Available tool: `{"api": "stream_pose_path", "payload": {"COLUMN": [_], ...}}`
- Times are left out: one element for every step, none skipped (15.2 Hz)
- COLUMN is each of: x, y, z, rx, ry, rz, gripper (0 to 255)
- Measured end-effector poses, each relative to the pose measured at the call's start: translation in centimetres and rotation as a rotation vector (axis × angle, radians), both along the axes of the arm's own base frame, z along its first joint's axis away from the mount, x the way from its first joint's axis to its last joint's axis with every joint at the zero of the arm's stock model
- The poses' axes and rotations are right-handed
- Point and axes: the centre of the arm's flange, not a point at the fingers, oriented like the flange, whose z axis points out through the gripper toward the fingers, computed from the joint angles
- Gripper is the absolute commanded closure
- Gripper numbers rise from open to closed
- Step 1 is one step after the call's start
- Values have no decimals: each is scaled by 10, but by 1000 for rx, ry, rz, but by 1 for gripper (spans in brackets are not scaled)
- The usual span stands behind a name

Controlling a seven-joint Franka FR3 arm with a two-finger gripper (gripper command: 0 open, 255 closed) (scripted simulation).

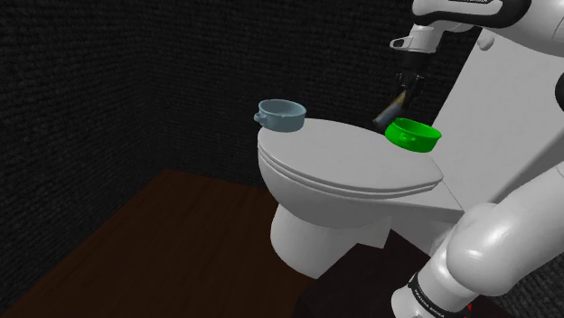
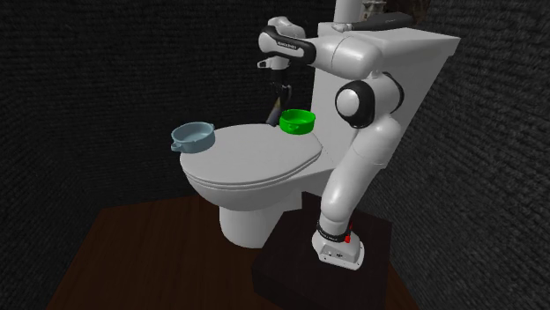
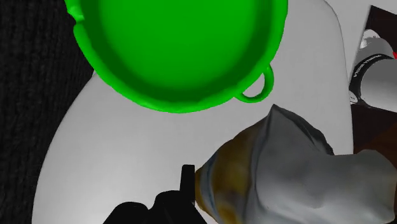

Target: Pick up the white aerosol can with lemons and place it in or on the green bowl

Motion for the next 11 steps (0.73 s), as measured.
{"api": "stream_pose_path", "payload": {"x": [-5, -9, -15, -19, -22, -24, -26, -28, -27, -27, -27], "y": [-10, -22, -32, -41, -52, -58, -66, -73, -75, -77, -79], "z": [4, 3, 2, 3, 3, 3, 4, 4, 3, -3, -10], "rx": [3, 6, 34, 42, 39, 43, 33, 25, 15, 10, 6], "ry": [4, 2, 11, 13, 1, -6, -19, -24, -28, -28, -32], "rz": [10, 6, 8, 18, 18, 19, 16, 9, -3, -8, -10], "gripper": [255, 255, 255, 255, 255, 255, 255, 255, 255, 255, 255]}}
